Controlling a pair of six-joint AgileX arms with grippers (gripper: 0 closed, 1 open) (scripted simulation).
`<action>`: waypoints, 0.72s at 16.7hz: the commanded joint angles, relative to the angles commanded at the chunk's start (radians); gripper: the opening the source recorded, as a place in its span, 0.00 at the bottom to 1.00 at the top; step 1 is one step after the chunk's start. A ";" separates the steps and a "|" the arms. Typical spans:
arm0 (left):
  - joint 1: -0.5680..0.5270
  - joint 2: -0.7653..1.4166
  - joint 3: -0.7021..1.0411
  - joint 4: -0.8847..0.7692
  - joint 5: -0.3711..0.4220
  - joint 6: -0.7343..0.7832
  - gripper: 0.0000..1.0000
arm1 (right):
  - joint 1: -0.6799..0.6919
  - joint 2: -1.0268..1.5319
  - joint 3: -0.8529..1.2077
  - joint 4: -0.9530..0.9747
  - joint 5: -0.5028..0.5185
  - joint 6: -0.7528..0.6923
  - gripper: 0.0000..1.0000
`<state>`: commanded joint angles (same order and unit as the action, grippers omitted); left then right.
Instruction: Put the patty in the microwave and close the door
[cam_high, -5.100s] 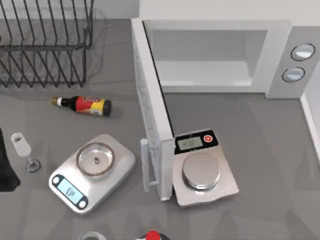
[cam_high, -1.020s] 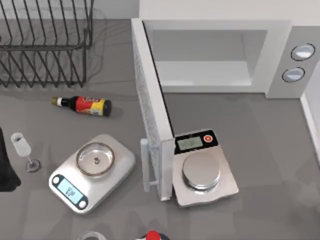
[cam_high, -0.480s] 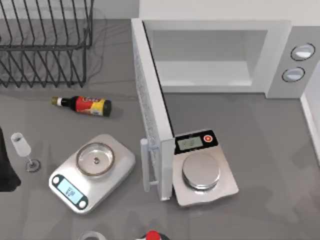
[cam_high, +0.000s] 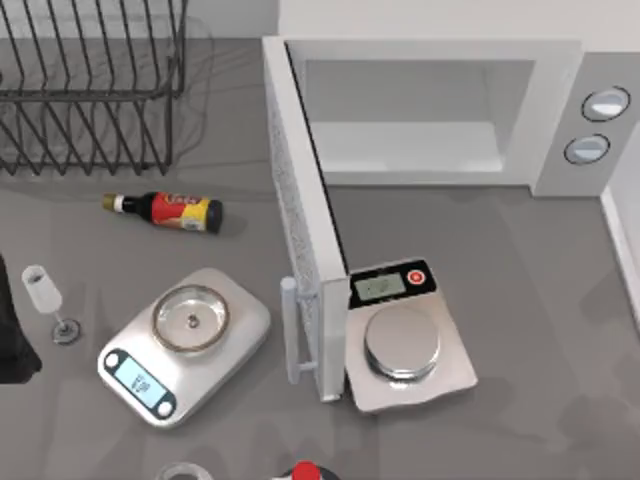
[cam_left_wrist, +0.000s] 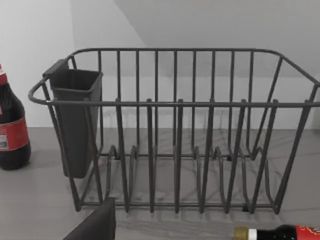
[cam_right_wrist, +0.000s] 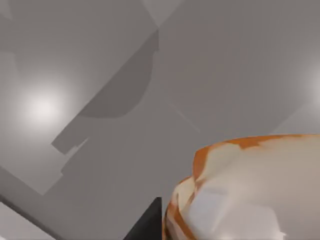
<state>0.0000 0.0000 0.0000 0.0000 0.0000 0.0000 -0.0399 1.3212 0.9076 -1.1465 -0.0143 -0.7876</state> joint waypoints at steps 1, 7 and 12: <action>0.000 0.000 0.000 0.000 0.000 0.000 1.00 | 0.005 0.007 0.005 0.010 0.005 0.007 0.00; 0.000 0.000 0.000 0.000 0.000 0.000 1.00 | 0.130 0.197 0.103 0.271 0.122 0.176 0.00; 0.000 0.000 0.000 0.000 0.000 0.000 1.00 | 0.311 0.478 0.197 0.689 0.282 0.429 0.00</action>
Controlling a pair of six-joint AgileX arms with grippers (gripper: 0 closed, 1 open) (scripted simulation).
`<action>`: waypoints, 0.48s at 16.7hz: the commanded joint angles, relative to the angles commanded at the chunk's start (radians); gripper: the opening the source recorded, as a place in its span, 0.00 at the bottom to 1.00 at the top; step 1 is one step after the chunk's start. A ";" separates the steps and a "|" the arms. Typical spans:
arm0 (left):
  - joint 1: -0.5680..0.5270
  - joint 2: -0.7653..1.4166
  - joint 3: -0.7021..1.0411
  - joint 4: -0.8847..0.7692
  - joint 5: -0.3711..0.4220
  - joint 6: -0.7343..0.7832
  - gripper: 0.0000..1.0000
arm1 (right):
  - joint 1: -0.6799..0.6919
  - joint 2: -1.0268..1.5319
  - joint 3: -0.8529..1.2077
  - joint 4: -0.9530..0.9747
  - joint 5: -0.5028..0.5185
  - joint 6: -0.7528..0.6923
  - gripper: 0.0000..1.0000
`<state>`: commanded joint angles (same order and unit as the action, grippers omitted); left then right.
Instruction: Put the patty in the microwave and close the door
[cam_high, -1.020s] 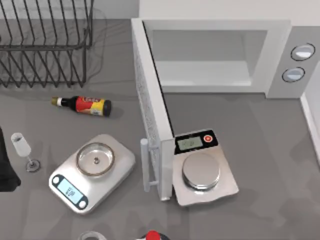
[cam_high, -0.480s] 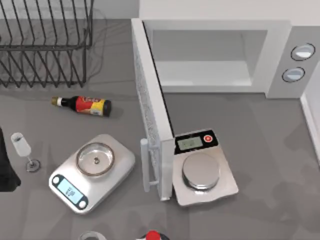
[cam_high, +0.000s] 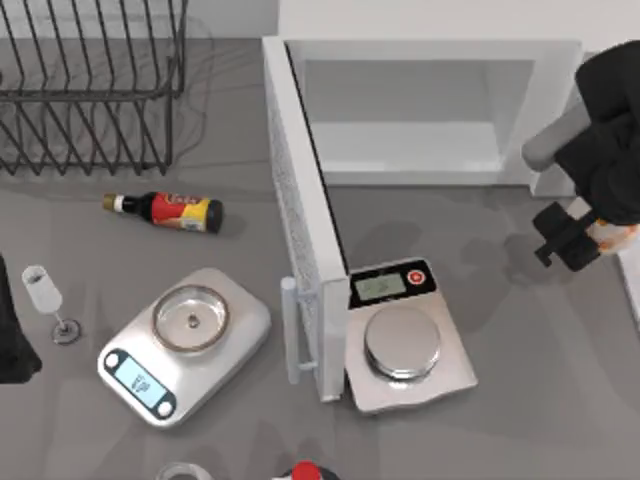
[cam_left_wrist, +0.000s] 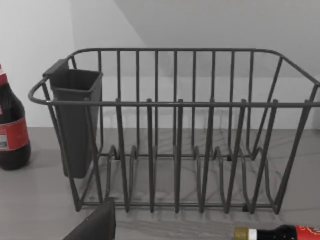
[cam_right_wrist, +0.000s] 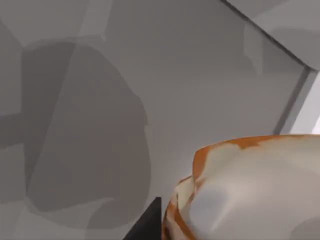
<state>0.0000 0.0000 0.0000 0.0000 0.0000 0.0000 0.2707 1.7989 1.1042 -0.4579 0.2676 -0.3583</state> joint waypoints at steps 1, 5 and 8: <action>0.000 0.000 0.000 0.000 0.000 0.000 1.00 | 0.039 0.056 0.018 0.096 0.034 0.057 0.00; 0.000 0.000 0.000 0.000 0.000 0.000 1.00 | 0.189 0.254 0.086 0.492 0.171 0.291 0.00; 0.000 0.000 0.000 0.000 0.000 0.000 1.00 | 0.287 0.369 0.131 0.752 0.266 0.453 0.00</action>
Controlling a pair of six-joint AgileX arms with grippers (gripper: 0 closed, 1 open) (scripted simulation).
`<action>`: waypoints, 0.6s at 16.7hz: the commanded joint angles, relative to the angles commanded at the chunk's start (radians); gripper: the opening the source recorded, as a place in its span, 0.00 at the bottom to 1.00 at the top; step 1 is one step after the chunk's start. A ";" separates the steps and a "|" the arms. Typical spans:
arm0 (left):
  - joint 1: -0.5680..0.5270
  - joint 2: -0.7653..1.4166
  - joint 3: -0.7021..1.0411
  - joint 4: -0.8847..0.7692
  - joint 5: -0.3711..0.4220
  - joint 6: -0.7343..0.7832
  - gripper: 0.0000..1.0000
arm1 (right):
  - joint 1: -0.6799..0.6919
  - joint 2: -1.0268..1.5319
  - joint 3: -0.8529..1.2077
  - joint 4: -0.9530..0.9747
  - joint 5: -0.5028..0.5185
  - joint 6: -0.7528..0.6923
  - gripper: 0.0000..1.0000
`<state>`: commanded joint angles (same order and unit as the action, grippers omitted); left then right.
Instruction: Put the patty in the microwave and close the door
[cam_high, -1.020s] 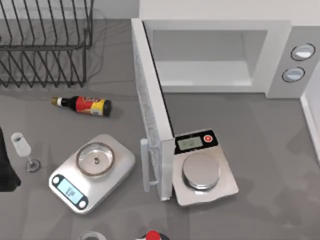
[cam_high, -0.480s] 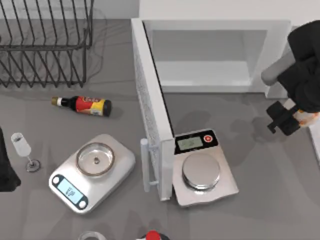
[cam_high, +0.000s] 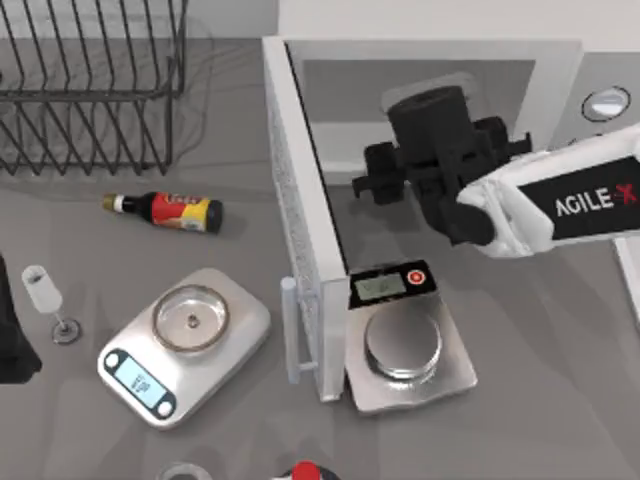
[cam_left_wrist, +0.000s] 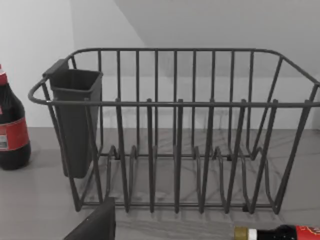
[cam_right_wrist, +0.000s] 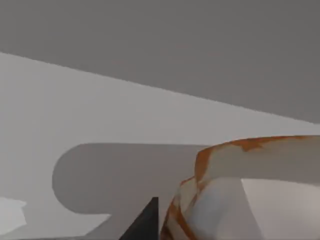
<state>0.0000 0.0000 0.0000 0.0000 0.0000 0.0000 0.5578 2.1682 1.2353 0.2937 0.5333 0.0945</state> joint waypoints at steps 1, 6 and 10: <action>0.000 0.000 0.000 0.000 0.000 0.000 1.00 | 0.028 0.032 0.013 0.069 0.028 0.047 0.00; 0.000 0.000 0.000 0.000 0.000 0.000 1.00 | 0.111 0.121 0.053 0.254 0.117 0.190 0.00; 0.000 0.000 0.000 0.000 0.000 0.000 1.00 | 0.113 0.124 0.055 0.259 0.120 0.195 0.00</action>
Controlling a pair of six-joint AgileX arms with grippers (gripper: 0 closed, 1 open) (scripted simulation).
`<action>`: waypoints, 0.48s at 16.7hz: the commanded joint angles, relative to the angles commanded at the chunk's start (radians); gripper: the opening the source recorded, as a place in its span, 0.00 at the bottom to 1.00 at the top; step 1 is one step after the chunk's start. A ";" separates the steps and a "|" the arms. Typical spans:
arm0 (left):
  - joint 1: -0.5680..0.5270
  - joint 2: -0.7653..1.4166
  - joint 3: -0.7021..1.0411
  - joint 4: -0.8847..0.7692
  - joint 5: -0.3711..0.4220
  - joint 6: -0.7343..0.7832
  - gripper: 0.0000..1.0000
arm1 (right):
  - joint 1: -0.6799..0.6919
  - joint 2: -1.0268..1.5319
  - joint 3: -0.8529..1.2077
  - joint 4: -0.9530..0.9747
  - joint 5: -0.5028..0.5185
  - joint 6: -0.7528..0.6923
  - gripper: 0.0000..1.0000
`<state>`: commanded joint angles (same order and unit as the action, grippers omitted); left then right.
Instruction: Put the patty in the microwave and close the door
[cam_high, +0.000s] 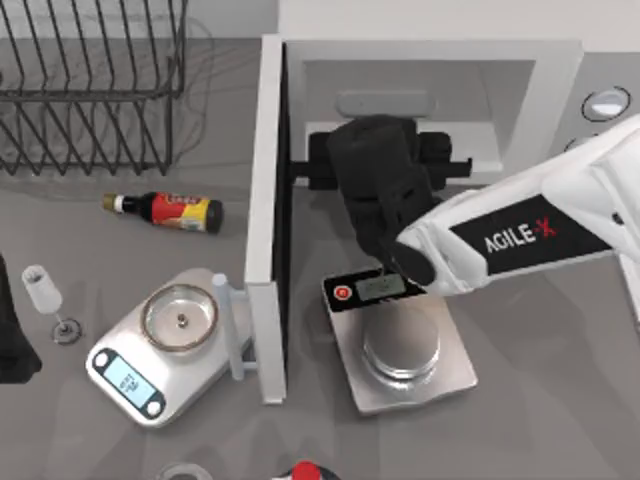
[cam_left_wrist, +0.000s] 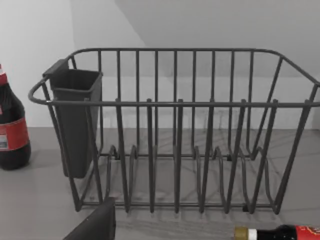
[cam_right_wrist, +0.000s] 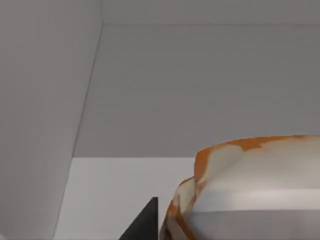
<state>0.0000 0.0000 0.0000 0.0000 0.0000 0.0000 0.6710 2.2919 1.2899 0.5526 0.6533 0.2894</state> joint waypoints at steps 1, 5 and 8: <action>0.000 0.000 0.000 0.000 0.000 0.000 1.00 | -0.005 -0.004 -0.005 -0.003 -0.003 0.001 0.00; 0.000 0.000 0.000 0.000 0.000 0.000 1.00 | -0.020 0.028 0.040 -0.009 -0.004 0.001 0.00; 0.000 0.000 0.000 0.000 0.000 0.000 1.00 | -0.049 0.086 0.142 -0.042 -0.015 -0.001 0.00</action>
<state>0.0000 0.0000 0.0000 0.0000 0.0000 0.0000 0.6219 2.3781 1.4321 0.5105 0.6387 0.2884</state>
